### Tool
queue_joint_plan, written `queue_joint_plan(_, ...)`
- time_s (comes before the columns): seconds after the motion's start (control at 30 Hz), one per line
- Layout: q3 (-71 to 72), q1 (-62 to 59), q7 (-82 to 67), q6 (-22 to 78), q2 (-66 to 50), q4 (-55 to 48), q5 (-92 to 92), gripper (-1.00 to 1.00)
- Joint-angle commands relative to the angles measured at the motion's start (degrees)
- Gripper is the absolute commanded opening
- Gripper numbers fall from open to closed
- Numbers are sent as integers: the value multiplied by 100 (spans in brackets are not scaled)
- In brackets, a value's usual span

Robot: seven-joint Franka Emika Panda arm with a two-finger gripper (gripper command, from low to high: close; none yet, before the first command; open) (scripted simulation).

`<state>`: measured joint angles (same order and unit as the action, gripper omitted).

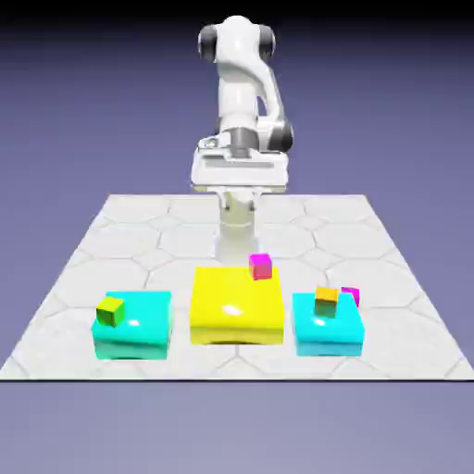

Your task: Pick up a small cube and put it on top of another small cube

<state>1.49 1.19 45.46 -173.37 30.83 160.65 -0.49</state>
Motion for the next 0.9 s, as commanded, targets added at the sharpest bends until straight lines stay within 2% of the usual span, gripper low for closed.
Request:
queue_joint_plan(0.0,124,42,250,53,-152,-29,-41,0)
queue_joint_plan(0.87,3250,1105,6565,1393,-3999,-766,-1078,0)
